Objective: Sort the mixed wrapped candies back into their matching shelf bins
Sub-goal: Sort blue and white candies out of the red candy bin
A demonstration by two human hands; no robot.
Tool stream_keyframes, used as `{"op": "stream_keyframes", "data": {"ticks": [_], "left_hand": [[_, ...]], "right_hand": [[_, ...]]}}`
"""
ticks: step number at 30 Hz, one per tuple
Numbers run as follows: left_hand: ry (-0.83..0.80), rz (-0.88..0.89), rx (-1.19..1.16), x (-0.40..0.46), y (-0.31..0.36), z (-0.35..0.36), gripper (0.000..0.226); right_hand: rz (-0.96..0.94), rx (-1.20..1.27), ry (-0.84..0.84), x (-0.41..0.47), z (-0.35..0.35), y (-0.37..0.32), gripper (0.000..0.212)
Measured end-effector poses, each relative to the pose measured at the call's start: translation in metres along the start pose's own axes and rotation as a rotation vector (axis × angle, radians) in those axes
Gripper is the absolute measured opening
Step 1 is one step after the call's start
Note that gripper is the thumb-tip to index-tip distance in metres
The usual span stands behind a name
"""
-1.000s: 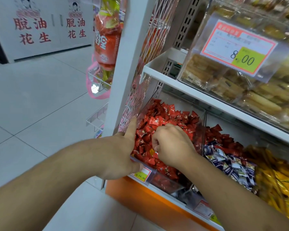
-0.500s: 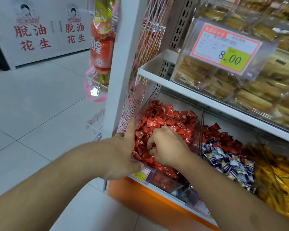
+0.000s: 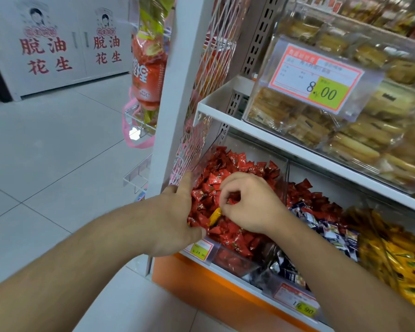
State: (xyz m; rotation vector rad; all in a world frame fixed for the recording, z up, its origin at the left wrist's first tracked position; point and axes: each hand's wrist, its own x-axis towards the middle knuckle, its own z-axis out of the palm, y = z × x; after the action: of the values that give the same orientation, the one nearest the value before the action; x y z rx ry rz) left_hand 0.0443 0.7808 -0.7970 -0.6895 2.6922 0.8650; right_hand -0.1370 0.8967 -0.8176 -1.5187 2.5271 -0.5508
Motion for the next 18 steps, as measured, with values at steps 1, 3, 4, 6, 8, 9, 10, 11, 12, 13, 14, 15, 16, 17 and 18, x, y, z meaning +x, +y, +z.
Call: {"op": "stream_keyframes", "data": {"ticks": [1, 3, 4, 6, 8, 9, 10, 11, 12, 13, 14, 15, 16, 17, 18], "left_hand": [[0.046, 0.017, 0.009, 0.0, 0.002, 0.002, 0.111], [0.164, 0.065, 0.047, 0.0, 0.008, 0.007, 0.101], [0.229, 0.086, 0.064, 0.001, 0.011, 0.009, 0.093], [0.382, 0.13, 0.117, 0.006, 0.019, 0.015, 0.077], [0.511, 0.218, 0.149, 0.016, 0.026, 0.02, 0.067], [0.535, 0.253, 0.127, 0.021, 0.029, 0.021, 0.059], [0.533, 0.271, 0.091, 0.025, 0.032, 0.022, 0.047], [0.517, 0.267, 0.054, 0.028, 0.033, 0.023, 0.032], [0.508, 0.234, 0.034, 0.03, 0.033, 0.023, 0.02], [0.512, 0.198, 0.023, 0.032, 0.032, 0.023, 0.012], [0.52, 0.167, 0.01, 0.033, 0.032, 0.023, 0.009], [0.533, 0.152, -0.013, 0.034, 0.032, 0.024, 0.009], [0.548, 0.152, -0.053, 0.033, 0.032, 0.023, 0.009], [0.559, 0.156, -0.097, 0.033, 0.033, 0.023, 0.01], [0.559, 0.163, -0.15, 0.03, 0.035, 0.023, 0.01]], "right_hand": [[0.009, 0.028, 0.031, -0.004, -0.006, -0.001, 0.02], [0.057, 0.09, 0.077, -0.012, -0.018, -0.003, 0.019], [0.093, 0.13, 0.085, -0.016, -0.023, -0.004, 0.019], [0.158, 0.23, 0.097, -0.024, -0.031, -0.006, 0.018], [0.184, 0.314, 0.136, -0.03, -0.036, -0.009, 0.02], [0.192, 0.352, 0.153, -0.034, -0.038, -0.009, 0.02], [0.201, 0.39, 0.165, -0.037, -0.039, -0.01, 0.02], [0.209, 0.412, 0.175, -0.04, -0.039, -0.01, 0.02], [0.212, 0.413, 0.182, -0.043, -0.04, -0.009, 0.018], [0.208, 0.396, 0.18, -0.046, -0.04, -0.007, 0.016], [0.204, 0.373, 0.16, -0.05, -0.041, -0.004, 0.015], [0.203, 0.347, 0.132, -0.055, -0.041, -0.002, 0.02], [0.198, 0.305, 0.114, -0.059, -0.041, 0.0, 0.03], [0.186, 0.25, 0.113, -0.063, -0.04, 0.002, 0.04], [0.176, 0.209, 0.121, -0.067, -0.041, 0.001, 0.048]]}}
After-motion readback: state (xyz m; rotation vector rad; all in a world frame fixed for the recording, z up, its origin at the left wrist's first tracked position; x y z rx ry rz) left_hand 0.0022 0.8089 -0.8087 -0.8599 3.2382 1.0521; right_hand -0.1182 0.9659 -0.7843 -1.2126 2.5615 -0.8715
